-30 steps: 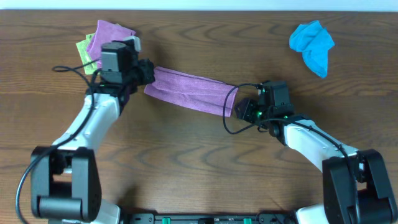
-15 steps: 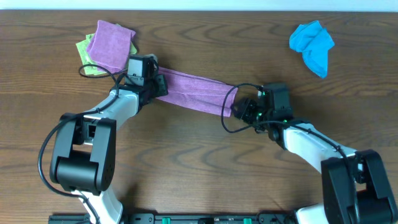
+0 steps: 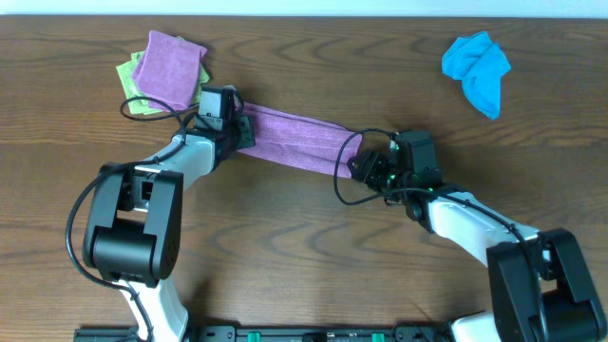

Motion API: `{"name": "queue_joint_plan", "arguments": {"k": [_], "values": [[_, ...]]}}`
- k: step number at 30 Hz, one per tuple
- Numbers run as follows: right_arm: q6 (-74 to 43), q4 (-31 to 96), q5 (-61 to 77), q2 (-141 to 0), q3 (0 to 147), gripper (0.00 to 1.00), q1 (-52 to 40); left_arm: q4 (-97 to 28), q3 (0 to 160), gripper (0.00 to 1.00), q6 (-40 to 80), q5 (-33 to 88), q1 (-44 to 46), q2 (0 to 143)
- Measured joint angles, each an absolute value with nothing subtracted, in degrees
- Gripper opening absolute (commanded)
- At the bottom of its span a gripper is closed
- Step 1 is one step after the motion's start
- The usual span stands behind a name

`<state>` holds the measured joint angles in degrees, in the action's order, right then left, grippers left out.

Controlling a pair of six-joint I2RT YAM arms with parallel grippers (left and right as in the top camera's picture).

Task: Fold the cloth
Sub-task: 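Hold the strip and move the right gripper toward the left gripper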

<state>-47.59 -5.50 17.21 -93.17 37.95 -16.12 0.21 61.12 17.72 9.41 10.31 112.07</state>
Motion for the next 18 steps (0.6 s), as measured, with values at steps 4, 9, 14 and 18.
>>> {"name": "queue_joint_plan", "arguments": {"k": [4,9,14,18], "values": [[-47.66,-6.9,16.12,-93.17,37.95,0.67,-16.12,0.12,61.12,0.06,17.72,9.43,10.31,112.07],[-49.01,-9.32,15.66,-94.39,37.93,0.68,-16.32,-1.13,61.6,0.06,17.72,9.37,10.66,112.07],[-50.54,-12.62,15.55,-97.82,37.89,0.68,-17.39,-1.74,61.78,0.06,17.72,8.64,11.2,112.07],[-51.55,-15.84,15.42,-99.2,37.91,0.68,-18.98,-1.91,61.82,0.06,17.72,8.51,11.57,112.07]]}}
